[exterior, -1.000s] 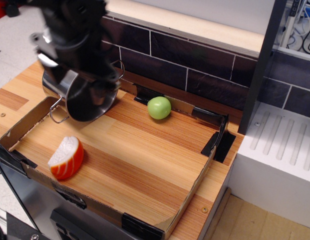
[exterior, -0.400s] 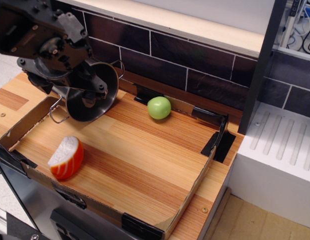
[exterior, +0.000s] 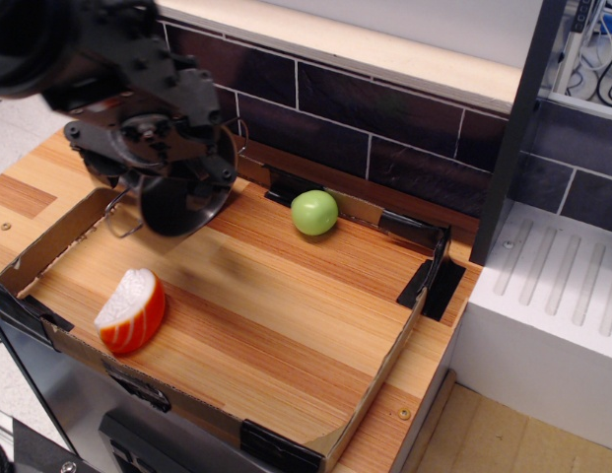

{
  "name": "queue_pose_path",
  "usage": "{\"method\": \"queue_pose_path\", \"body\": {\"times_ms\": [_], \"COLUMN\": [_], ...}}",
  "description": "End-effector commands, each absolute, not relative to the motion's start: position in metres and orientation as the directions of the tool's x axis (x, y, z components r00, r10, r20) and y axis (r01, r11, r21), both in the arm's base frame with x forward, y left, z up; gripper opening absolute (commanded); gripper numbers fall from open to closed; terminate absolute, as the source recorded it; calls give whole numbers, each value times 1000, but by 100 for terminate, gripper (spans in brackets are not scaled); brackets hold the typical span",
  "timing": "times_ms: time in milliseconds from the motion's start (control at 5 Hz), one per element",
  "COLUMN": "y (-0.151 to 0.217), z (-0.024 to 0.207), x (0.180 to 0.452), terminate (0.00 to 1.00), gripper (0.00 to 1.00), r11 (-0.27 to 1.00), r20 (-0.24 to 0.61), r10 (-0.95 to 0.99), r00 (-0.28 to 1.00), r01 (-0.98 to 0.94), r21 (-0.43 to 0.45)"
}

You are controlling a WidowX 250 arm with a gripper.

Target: Upright metal pot

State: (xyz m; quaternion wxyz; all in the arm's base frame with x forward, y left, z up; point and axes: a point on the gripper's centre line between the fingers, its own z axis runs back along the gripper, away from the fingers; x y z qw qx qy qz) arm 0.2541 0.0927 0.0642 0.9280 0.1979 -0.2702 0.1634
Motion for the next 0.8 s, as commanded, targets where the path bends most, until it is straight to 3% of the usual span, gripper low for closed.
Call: {"method": "queue_pose_path", "body": {"times_ms": [0,600], "y": [98,104], "z": [59,55], "x": [258,267], "terminate": [0,0], "gripper": [100,100], "r11": [805,728], "r20": [608,674], "r10": [231,324], "r00": [759,664], "r01": [-500,-630], "r21": [320,270]}}
